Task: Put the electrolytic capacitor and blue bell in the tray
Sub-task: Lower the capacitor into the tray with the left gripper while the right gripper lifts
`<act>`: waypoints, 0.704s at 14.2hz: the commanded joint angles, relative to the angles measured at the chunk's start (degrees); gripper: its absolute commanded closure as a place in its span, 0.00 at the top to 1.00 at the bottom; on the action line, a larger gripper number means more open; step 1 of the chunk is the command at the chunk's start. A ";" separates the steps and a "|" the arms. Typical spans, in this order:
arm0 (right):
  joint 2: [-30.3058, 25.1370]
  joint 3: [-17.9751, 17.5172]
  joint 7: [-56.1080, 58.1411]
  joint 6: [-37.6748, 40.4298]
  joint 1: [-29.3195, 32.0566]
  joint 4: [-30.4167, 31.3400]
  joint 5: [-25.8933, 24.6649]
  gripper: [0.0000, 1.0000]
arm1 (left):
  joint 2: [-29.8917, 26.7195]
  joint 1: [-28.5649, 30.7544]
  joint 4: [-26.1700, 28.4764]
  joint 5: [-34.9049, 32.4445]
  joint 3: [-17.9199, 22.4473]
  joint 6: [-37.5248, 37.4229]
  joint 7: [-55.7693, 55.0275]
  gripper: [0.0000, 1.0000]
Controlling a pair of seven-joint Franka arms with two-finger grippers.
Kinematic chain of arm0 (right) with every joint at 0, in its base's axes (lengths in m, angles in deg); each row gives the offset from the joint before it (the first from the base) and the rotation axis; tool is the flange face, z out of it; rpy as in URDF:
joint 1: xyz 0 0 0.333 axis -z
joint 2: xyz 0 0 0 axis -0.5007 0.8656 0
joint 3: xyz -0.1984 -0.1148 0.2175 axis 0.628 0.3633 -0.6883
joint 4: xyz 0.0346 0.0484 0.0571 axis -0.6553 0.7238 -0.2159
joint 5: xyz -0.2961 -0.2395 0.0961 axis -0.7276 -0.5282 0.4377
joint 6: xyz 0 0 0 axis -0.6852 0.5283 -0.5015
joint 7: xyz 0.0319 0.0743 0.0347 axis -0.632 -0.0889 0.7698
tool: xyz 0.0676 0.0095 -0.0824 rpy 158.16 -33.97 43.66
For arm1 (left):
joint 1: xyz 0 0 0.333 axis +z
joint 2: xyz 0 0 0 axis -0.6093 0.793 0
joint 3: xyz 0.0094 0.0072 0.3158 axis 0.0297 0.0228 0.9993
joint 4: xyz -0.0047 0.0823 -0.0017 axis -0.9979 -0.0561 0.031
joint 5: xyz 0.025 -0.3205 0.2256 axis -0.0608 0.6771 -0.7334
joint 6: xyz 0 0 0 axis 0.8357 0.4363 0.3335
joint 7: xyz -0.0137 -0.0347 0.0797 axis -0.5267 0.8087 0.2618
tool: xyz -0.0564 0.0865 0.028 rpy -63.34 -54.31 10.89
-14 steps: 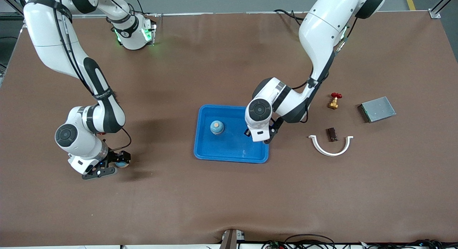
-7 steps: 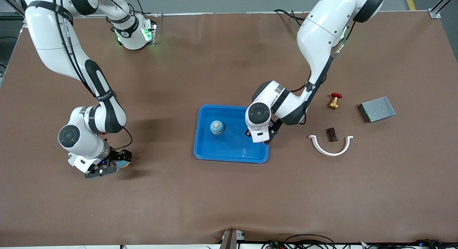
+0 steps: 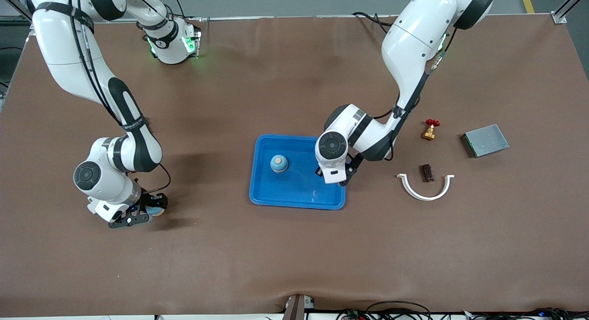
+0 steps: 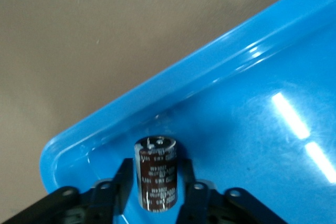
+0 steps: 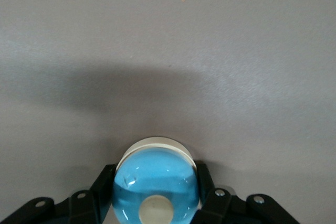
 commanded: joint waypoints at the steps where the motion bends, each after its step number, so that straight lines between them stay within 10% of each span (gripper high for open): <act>1: -3.18 -0.77 -4.89 5.40 -1.34 -0.43 2.12 0.00 | -1.74 -0.60 -0.29 -1.91 0.28 -2.00 -0.76 1.00; 10: -5.05 -0.41 -46.72 10.16 -22.68 -6.83 1.07 0.00 | -12.72 5.46 -0.21 -1.38 -0.34 -14.13 21.35 1.00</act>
